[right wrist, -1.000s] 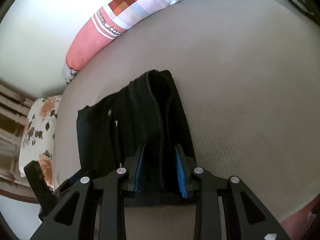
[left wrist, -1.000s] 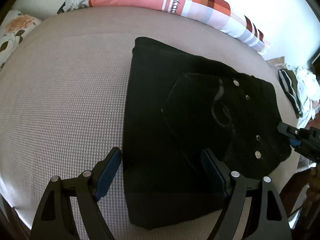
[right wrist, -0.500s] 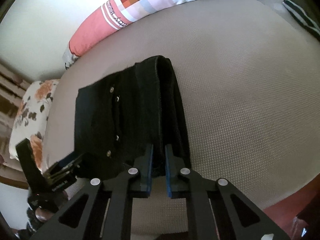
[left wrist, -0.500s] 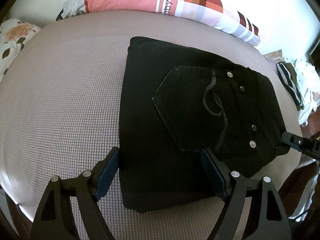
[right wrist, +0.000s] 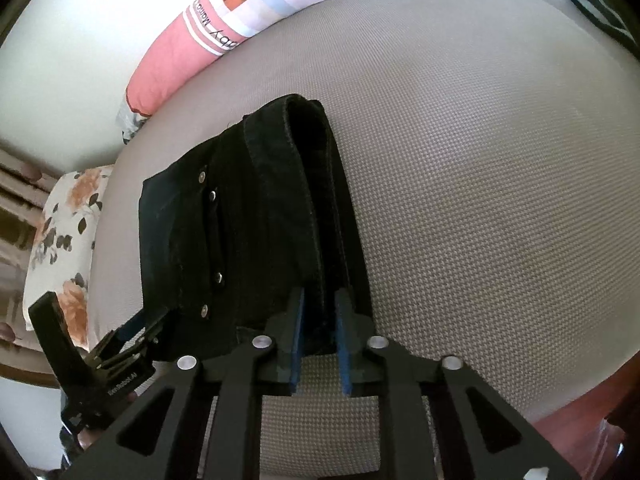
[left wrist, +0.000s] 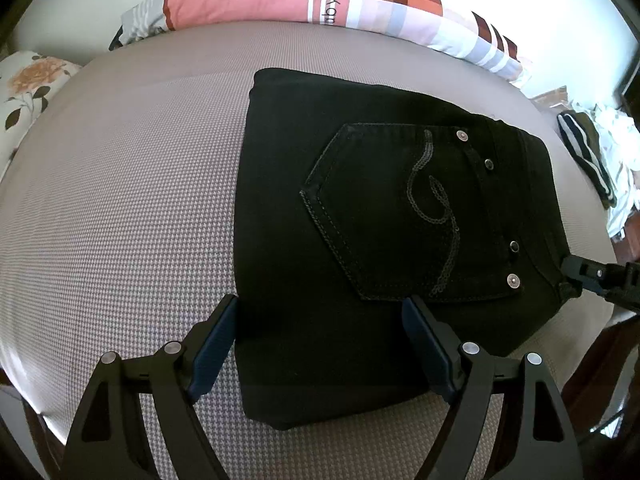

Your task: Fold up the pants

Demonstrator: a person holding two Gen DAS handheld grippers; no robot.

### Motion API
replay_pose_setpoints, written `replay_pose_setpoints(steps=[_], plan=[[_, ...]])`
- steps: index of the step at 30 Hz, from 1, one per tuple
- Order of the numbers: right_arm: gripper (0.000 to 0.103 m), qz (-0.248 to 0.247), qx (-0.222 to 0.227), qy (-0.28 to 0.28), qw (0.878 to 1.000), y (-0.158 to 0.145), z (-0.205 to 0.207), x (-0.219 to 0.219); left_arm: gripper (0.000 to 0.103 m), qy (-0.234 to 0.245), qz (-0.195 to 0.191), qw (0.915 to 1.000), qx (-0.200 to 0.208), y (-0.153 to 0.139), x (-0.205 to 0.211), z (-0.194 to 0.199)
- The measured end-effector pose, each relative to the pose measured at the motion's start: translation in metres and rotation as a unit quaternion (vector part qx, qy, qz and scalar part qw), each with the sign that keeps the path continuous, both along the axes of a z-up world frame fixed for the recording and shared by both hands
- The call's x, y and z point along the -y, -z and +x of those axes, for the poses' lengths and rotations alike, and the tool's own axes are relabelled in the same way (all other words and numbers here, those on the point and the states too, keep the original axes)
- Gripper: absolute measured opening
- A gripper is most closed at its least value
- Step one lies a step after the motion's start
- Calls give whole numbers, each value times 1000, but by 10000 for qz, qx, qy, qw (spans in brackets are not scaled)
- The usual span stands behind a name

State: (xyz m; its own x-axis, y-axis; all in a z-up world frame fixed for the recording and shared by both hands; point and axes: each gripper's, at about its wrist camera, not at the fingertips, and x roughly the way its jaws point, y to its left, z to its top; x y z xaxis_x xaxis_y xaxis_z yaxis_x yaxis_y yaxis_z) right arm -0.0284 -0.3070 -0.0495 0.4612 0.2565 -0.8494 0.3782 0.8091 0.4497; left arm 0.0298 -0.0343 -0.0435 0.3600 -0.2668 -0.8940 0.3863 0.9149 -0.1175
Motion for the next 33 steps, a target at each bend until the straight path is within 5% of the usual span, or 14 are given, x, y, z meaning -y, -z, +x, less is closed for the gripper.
replay_pose_setpoints(steps=[6, 11, 16, 33], plan=[[26, -98, 30, 22, 9999, -8, 6, 1, 82, -7, -82, 10000, -7, 1, -5, 0], [44, -87, 74, 110, 9999, -12, 11, 7, 82, -51, -120, 9998, 159, -6, -14, 3], [51, -4, 167, 47, 9998, -8, 20, 11, 82, -277, -539, 9982, -38, -8, -32, 17], [50, 1336, 298, -504, 9893, 39, 45, 51, 78, -365, -1905, 9729, -1255, 8, -58, 61]])
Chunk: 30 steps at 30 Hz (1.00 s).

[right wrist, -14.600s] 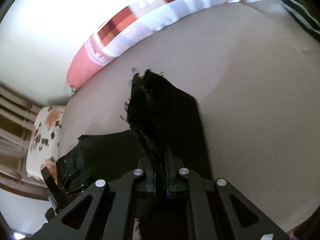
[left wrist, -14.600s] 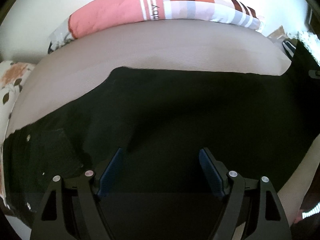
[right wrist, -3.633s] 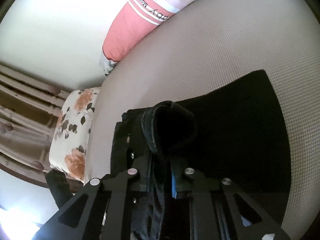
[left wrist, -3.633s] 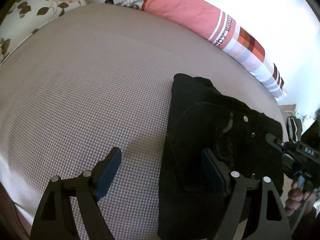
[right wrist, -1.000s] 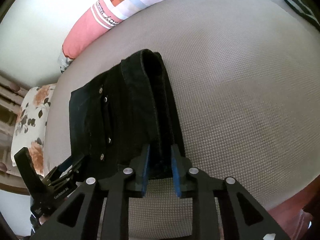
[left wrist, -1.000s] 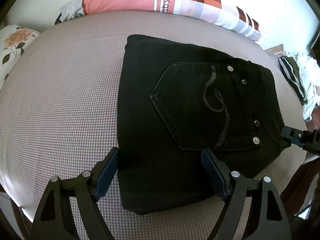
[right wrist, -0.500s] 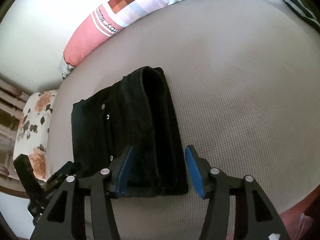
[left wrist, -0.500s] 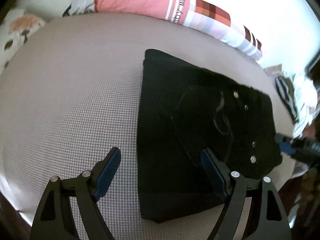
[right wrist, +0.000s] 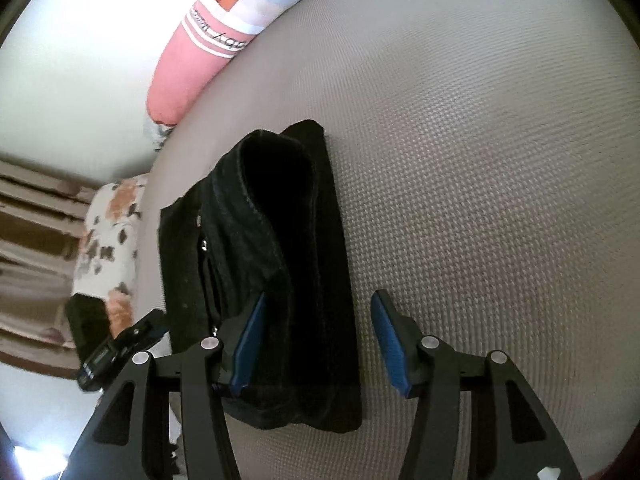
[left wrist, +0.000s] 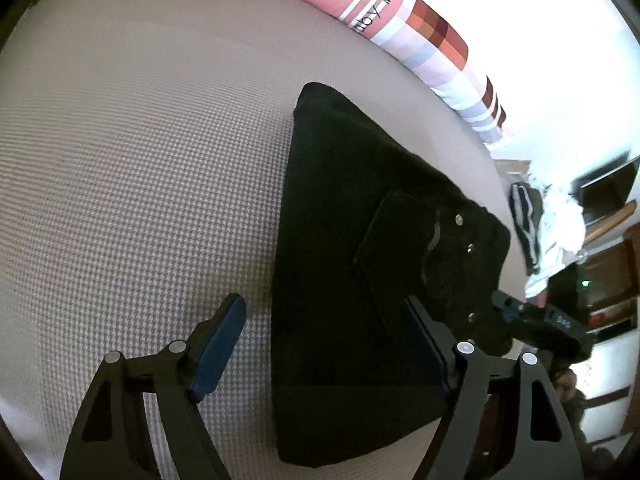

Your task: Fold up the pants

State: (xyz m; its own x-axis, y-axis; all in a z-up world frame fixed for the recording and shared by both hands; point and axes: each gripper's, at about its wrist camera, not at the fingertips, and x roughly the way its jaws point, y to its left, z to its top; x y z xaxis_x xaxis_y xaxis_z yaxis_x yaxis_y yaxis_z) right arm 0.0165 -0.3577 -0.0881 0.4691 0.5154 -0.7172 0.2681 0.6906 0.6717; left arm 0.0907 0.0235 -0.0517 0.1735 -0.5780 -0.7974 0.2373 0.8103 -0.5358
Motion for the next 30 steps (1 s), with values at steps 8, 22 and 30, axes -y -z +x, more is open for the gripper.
replay_pose_setpoints(steps=[8, 22, 30], plan=[[45, 777, 244, -572, 9950, 15, 17, 12, 71, 166, -535, 9975, -438, 7, 3, 25], [40, 1140, 383, -1047, 9872, 22, 43, 0, 67, 643, -1213, 9882, -680, 18, 18, 45], [34, 787, 440, -701, 9935, 16, 33, -8, 45, 581, -836, 9940, -407, 15, 30, 49]])
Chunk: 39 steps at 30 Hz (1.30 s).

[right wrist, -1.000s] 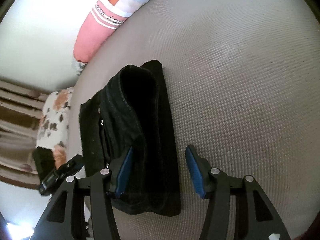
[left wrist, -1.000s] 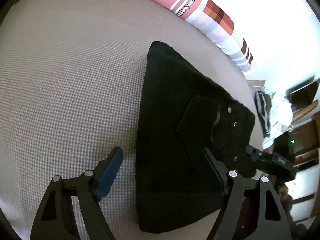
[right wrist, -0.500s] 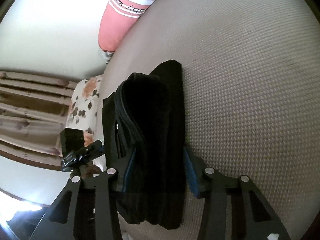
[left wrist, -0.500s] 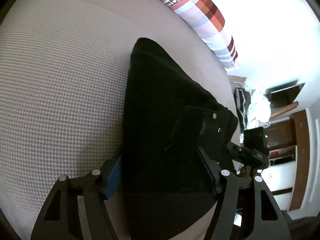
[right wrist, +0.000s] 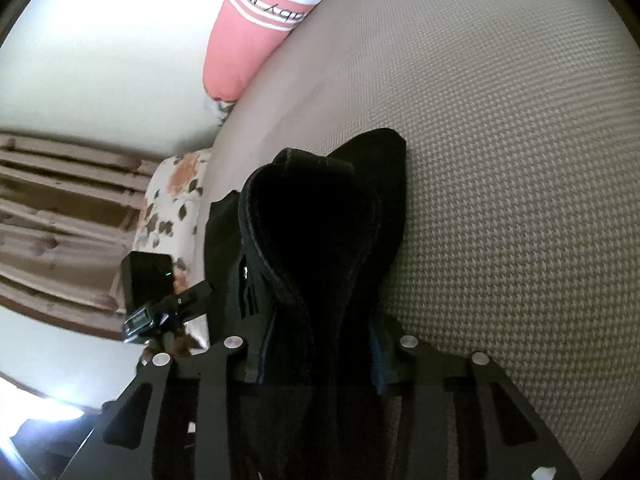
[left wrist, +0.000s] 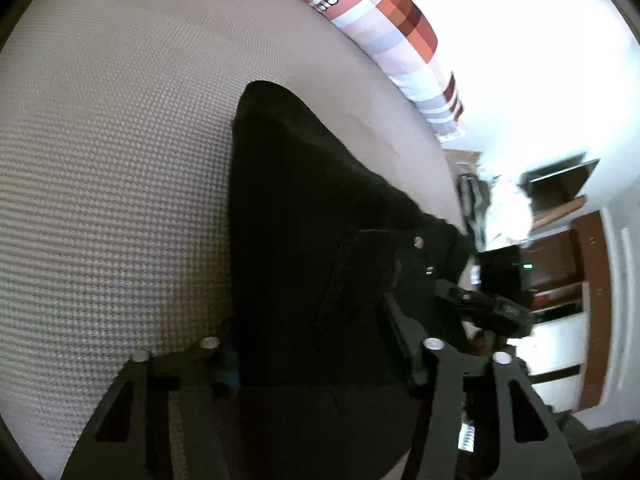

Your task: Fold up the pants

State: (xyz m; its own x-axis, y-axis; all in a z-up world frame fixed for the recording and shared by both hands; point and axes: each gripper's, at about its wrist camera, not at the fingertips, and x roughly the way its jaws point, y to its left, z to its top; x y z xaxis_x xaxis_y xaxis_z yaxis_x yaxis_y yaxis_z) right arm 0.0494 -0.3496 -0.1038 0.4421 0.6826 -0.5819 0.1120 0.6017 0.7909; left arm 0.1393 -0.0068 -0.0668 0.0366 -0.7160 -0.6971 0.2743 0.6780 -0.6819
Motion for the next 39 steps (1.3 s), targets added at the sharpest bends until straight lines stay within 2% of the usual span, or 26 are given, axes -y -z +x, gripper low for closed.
replay_pose_setpoints(steps=[5, 8, 14, 25, 28, 33, 39], plan=[[31, -537, 14, 268, 9982, -14, -6, -10, 37, -84, 621, 9975, 320, -6, 9, -7], [27, -790, 70, 342, 9963, -24, -8, -15, 32, -75, 1035, 9926, 629, -14, 20, -15], [23, -941, 95, 507, 9942, -40, -9, -22, 22, -57, 1516, 9827, 1066, -28, 30, -27], [21, -859, 278, 486, 9947, -58, 7, -41, 18, -164, 1652, 9763, 1392, -53, 18, -28], [21, -870, 335, 458, 9946, -60, 23, -46, 18, -303, 1646, 9755, 1426, -58, 11, -16], [21, -849, 361, 457, 9947, -59, 57, -50, 18, -394, 1768, 9696, 1645, -66, 9, 8], [21, -926, 381, 479, 9938, -61, 104, -50, 18, -519, 1777, 9661, 1799, -71, 11, 54]])
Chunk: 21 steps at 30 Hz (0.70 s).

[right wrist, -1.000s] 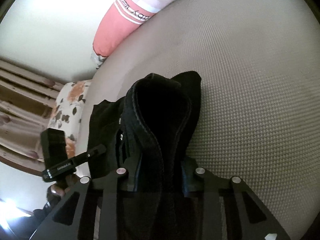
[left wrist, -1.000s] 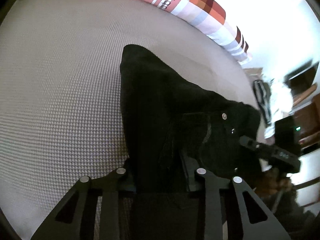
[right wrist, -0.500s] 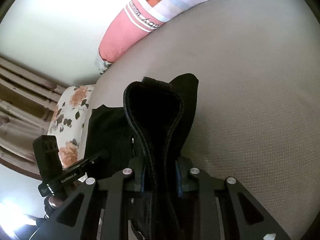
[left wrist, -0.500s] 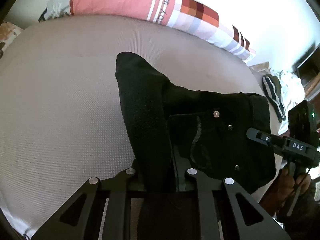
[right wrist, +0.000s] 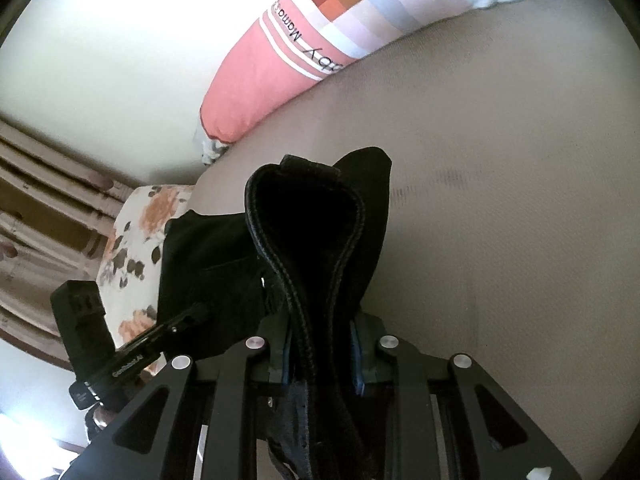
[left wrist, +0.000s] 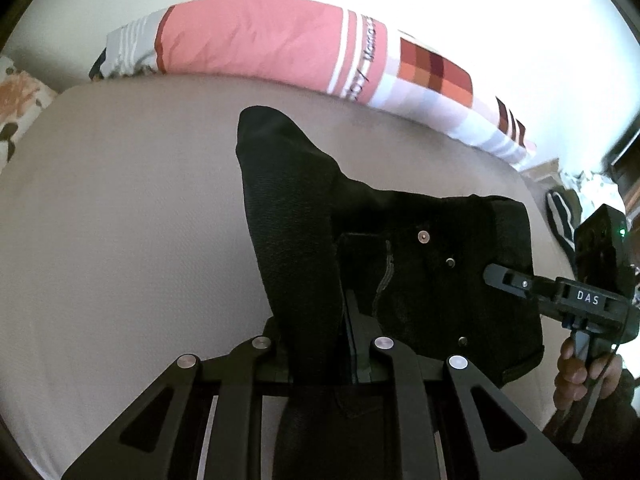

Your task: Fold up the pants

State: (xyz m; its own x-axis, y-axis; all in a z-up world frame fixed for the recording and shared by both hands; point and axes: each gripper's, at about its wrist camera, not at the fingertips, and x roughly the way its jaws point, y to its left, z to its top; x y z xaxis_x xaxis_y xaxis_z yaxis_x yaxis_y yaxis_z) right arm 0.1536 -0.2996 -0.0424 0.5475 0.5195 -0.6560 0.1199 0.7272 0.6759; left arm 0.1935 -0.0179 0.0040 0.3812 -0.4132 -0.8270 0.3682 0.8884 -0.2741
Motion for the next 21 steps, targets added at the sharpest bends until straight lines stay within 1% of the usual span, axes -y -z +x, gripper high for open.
replay_pose_setpoints(steps=[4, 7, 10, 13, 15, 16, 17, 18, 21], plan=[[21, -108, 6, 53, 9999, -3, 25, 1, 18, -37, 60, 9999, 146, -3, 4, 28], [21, -226, -7, 111, 9997, -3, 41, 1, 18, -105, 110, 9997, 174, 0, 6, 46], [21, -466, -31, 117, 9988, -1, 52, -1, 18, -164, 175, 9996, 152, 9, 9, 61], [22, -706, -154, 209, 9972, 7, 56, -4, 19, -170, 378, 9991, 105, 25, 13, 69], [25, -916, -252, 303, 9950, 12, 56, -5, 27, -206, 543, 9982, 120, 36, 14, 70], [29, -1027, -266, 322, 9938, 14, 56, -7, 30, -235, 603, 9978, 155, 41, 14, 68], [38, -1140, -303, 355, 9924, 15, 56, -7, 39, -288, 667, 9971, 206, 43, 13, 67], [41, -1299, -397, 405, 9899, 17, 55, -8, 50, -351, 731, 9964, 265, 45, 12, 65], [47, -1424, -500, 447, 9875, 23, 48, -8, 65, -500, 956, 9936, 348, 49, 9, 58]])
